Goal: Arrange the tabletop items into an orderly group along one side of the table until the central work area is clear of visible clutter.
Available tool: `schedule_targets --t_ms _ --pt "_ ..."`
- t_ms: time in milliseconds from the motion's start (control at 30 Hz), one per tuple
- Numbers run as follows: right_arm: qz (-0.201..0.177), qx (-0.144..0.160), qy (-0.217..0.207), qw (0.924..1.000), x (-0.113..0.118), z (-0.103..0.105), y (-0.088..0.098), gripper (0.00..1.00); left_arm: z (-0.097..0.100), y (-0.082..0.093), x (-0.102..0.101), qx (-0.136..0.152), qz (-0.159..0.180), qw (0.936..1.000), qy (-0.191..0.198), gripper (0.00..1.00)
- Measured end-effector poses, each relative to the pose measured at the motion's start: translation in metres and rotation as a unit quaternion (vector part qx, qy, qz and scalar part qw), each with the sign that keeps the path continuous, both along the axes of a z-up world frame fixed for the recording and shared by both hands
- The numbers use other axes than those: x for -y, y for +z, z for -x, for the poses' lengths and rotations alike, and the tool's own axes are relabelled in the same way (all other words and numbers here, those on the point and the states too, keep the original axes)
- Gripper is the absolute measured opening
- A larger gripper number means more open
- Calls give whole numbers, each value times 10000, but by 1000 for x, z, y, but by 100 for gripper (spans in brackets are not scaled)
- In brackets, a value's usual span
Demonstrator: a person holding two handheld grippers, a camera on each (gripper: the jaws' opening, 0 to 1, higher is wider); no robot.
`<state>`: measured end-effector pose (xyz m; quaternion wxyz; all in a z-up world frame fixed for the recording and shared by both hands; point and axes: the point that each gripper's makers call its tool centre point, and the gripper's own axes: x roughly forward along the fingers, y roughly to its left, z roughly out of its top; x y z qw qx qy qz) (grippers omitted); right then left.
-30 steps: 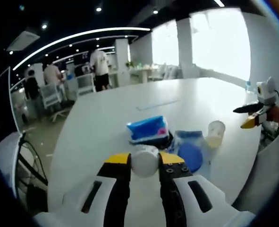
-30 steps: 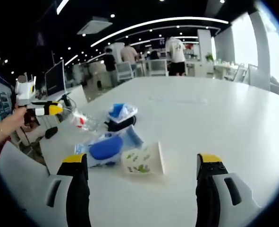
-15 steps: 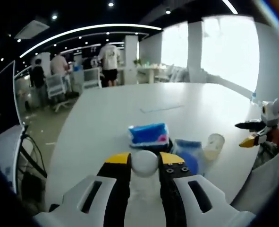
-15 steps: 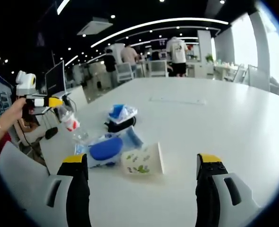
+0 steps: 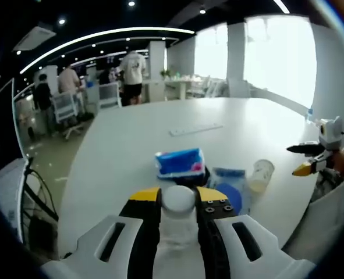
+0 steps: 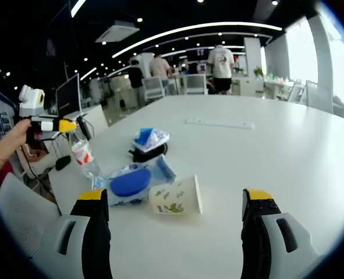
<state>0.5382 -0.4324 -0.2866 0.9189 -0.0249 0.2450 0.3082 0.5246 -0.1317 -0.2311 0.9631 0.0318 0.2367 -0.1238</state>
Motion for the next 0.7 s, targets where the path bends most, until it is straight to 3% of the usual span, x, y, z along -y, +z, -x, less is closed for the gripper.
schedule_targets --t_ms 100,233,467,500,700 --pt "-32 15 -1 10000 0 0 1 94 2 -2 0 34 -234 9995 -211 26" --pt "-47 32 -6 10000 1 0 2 95 4 -3 4 109 -228 9988 -424 49" --pt "-41 29 -13 10000 2 -1 1 96 10 -15 11 111 -357 9946 -969 75" --pt "-40 30 -15 10000 2 -1 1 96 9 -16 12 210 -385 9935 -1055 78" --pt "-17 21 -16 10000 3 -1 1 95 9 -37 11 213 -504 9868 -1525 87"
